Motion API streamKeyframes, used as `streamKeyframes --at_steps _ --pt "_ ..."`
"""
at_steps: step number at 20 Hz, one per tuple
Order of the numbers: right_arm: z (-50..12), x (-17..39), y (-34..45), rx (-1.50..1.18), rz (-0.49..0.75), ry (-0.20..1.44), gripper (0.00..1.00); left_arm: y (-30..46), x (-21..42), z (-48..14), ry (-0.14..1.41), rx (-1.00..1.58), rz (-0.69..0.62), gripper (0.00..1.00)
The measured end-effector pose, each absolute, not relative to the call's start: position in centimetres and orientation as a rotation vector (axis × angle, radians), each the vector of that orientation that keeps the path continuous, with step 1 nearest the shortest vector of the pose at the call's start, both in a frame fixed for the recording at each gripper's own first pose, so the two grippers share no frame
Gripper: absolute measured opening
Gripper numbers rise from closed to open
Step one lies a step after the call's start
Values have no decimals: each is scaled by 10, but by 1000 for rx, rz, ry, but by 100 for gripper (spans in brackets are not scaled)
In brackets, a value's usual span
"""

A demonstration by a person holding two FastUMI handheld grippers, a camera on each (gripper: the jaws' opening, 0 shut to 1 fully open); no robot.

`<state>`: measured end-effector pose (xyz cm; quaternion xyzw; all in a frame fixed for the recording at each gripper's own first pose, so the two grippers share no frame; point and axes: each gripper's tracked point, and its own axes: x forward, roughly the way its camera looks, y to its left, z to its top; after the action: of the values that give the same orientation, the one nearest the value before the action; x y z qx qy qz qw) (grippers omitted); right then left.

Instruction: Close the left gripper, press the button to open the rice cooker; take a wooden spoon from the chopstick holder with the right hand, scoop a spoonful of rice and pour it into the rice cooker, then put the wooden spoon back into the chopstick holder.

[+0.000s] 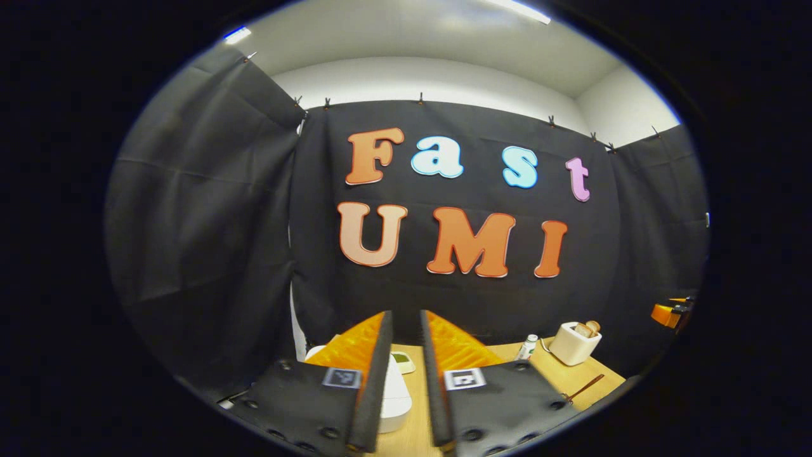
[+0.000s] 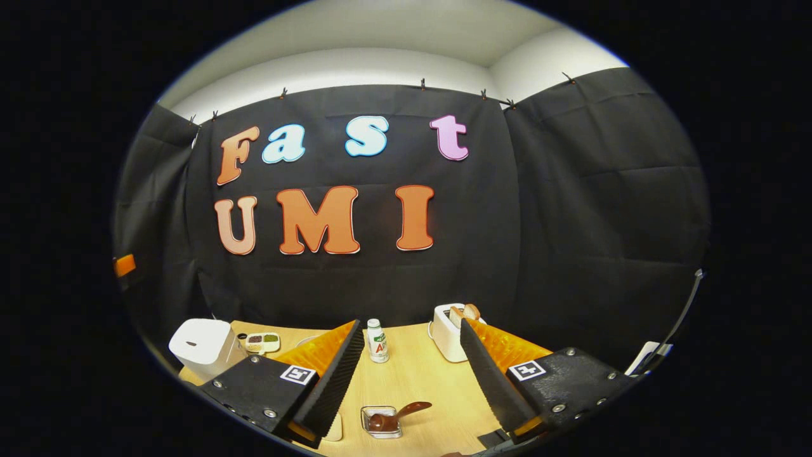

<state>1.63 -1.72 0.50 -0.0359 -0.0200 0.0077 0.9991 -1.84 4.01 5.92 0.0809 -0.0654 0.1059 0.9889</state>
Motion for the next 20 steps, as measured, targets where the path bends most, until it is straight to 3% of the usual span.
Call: streamKeyframes --at_steps 1,2,3,5,6,7,9,15,20 --pt "6 17 -18 -79 8 -44 95 41 -19 58 -131 165 213 24" --pt "6 16 -19 -82 6 -45 95 40 -18 56 -121 167 210 23" --pt "6 15 -19 -81 6 -44 95 41 -19 51 -105 172 206 29" --pt "6 16 -21 -80 -4 -45 95 48 -24 50 -80 199 239 23" --pt "6 15 -22 -80 -7 -46 95 48 -34 52 -67 206 240 0" --pt "5 13 -22 -81 -6 -45 95 49 -22 44 -58 210 223 9" --pt "3 13 -22 -85 -3 -41 95 49 -14 36 -52 187 199 4" --pt "-4 11 -19 -88 11 -28 95 72 10 10 -5 200 203 4" --pt "-14 8 -19 -110 15 -7 95 114 59 -51 118 134 204 4"
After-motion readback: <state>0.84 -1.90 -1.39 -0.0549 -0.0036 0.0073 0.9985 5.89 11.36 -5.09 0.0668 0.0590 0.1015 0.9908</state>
